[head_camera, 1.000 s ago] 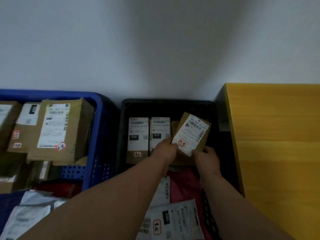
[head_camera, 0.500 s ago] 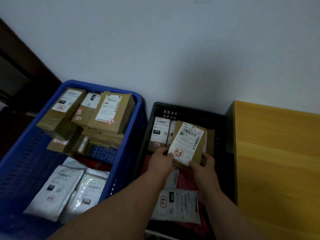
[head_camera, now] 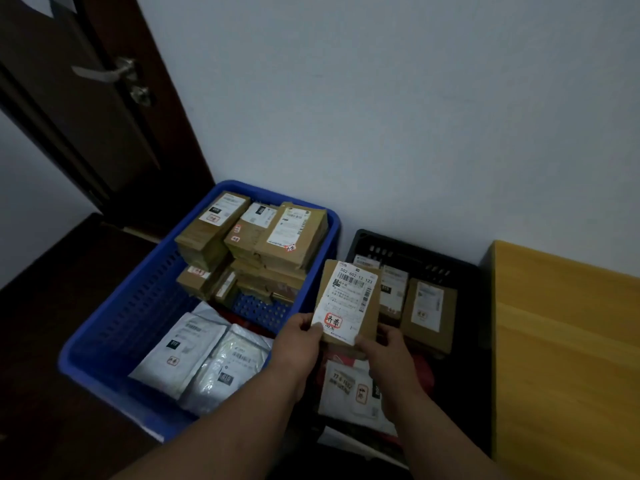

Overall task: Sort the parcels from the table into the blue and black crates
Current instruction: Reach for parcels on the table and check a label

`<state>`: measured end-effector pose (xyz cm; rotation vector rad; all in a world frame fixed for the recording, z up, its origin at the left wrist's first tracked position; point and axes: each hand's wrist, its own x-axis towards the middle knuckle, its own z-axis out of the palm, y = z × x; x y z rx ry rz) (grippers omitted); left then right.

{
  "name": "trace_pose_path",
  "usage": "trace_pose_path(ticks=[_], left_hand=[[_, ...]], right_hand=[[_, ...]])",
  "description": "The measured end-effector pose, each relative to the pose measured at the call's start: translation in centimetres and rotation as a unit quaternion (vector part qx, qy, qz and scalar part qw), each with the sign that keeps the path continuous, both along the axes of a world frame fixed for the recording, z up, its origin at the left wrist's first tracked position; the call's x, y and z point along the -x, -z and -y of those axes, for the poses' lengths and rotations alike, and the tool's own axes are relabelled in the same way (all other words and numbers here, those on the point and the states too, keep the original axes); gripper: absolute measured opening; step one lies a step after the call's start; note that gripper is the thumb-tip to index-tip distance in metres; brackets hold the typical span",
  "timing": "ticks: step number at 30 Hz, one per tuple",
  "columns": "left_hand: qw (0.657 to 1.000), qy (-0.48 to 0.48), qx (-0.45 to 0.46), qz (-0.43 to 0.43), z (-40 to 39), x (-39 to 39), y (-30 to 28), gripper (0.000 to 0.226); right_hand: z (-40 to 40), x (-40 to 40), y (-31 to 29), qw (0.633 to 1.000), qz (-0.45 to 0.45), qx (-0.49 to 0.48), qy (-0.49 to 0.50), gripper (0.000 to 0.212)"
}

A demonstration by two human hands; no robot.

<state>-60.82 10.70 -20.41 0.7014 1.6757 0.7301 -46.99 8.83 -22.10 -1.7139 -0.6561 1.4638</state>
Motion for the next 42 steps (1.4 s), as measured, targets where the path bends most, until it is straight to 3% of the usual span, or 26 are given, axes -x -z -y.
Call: trace_pose_path(ticks=[9,14,19,24,30,37,42], left_hand=[[0.999,-0.003,0.033,-0.038,-0.7,14.1,1.6,0.021],[0.994,0.029,0.109,0.002,-2.4,22.6,3.3,0.02],[0.985,0.053,0.159,0.04,-3.5,27.7,5.9,0.014],[0.97,0.088,0.212,0.086,-4.6,28.0,8.6,0.013],[0.954,0.104,0.247,0.135,-7.5,25.3,11.4,0.025],[0.944,0.081,0.287,0.141,-11.5,21.8,16.1,0.015],[0.941,0.141,0.285,0.111,-12.8,21.0,19.0,0.028]], right_hand=[[-2.0,13.4,1.6,0.996,0.053,0.003,-0.073,0.043],[-4.3,21.2,4.4,0.993,0.075,0.049,-0.077,0.043],[-5.5,26.6,7.6,0.989,0.102,0.089,-0.065,0.018],[-7.1,28.4,9.9,0.982,0.131,0.118,-0.069,0.042],[-11.4,27.0,13.1,0.974,0.17,0.128,-0.082,0.054],[-15.8,24.7,17.5,0.956,0.24,0.112,-0.128,0.065],[-16.5,24.7,20.1,0.957,0.244,0.126,-0.089,0.088]])
